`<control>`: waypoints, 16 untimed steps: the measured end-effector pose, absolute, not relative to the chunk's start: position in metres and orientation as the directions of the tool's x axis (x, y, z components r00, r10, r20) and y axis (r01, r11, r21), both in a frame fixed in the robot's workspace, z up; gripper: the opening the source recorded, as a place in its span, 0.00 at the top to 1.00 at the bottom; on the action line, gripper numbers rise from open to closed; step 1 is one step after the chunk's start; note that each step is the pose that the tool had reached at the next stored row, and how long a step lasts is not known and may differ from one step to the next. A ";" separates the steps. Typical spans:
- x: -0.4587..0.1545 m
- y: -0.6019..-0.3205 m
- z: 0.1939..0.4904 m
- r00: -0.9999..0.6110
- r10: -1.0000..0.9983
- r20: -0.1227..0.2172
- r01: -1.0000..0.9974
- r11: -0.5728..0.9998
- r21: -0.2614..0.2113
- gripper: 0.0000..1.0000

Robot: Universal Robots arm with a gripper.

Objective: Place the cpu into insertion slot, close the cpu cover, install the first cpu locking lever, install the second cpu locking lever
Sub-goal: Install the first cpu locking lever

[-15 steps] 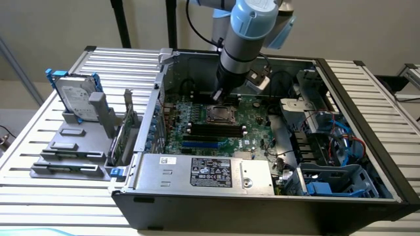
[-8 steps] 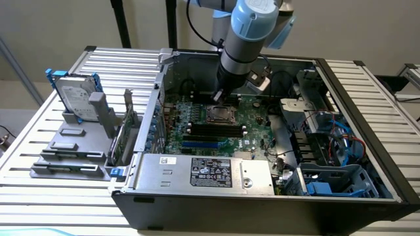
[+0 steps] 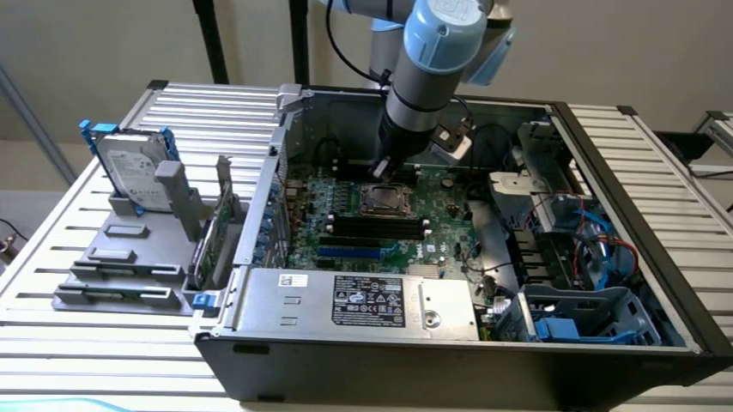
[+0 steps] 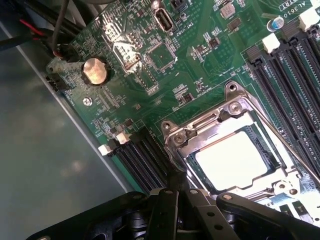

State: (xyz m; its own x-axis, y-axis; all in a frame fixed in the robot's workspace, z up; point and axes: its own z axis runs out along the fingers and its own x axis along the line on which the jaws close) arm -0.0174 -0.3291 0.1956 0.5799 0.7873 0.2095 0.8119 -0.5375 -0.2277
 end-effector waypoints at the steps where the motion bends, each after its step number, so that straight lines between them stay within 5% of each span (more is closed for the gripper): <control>1: -0.017 -0.329 0.195 0.580 0.787 0.210 0.812 -0.537 -0.228 0.89; 16: -0.016 -0.333 0.195 0.578 0.789 0.207 0.813 -0.537 -0.225 0.89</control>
